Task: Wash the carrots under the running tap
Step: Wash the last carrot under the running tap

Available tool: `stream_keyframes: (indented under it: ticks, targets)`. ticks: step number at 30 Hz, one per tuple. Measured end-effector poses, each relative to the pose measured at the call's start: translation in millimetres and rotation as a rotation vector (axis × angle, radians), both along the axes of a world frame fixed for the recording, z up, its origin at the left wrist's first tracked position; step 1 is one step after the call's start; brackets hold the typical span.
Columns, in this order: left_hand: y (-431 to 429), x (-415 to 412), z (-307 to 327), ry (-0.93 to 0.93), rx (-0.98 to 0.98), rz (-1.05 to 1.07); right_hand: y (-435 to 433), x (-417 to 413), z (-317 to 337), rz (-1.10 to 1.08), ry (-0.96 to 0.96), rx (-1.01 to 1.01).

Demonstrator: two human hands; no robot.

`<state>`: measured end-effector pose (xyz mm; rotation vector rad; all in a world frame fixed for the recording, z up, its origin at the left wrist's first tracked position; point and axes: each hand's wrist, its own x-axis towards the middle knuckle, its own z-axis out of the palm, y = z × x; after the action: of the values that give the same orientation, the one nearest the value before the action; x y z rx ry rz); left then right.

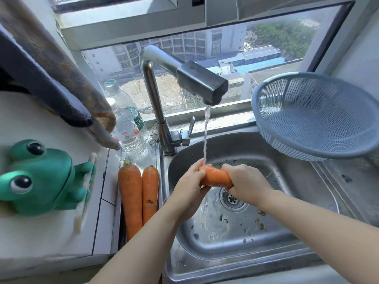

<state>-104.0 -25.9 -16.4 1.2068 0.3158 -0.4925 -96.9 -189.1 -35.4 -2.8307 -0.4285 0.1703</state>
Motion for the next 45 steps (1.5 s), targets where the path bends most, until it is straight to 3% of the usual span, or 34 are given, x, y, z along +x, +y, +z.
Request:
stream_keyframes:
  ticks: [4, 7, 11, 16, 22, 28, 32, 35, 37, 40, 45]
  targets:
    - [-5, 1, -2, -0.044, 0.062, -0.018, 1, -3, 0, -0.025, 0.022, -0.007]
    - [-15, 5, 3, 0.012, 0.080, 0.103, 0, -3, 1, -0.031, 0.000, -0.046]
    - [-17, 4, 6, 0.145, -0.157, 0.178, -5, -2, 2, -0.047, 0.035, -0.021]
    - [-8, -2, 5, 0.116, -0.272, 0.138, -2, -4, 3, -0.049, 0.101, 0.075]
    - [-9, -9, 3, 0.008, -0.097, 0.120, 1, -7, 5, -0.037, 0.154, 0.099]
    - [-23, 6, 9, 0.189, -0.095, 0.317, 4, -7, 6, -0.023, 0.114, -0.021]
    - [-17, -1, 10, 0.061, -0.055, 0.132, 0, -4, 4, -0.065, 0.198, 0.085]
    - [-6, -7, 1, -0.088, 0.130, -0.068, 0, -4, 1, -0.071, 0.265, 0.167]
    - [-4, -7, -4, -0.132, 0.212, -0.088, 2, -6, -1, -0.079, 0.245, 0.168]
    - [-12, 0, -3, -0.079, 0.205, 0.070, 7, -8, 2, -0.066, 0.145, 0.072]
    - [-23, 18, -5, 0.256, -0.029, 0.420, 12, -8, 8, -0.015, 0.095, -0.038]
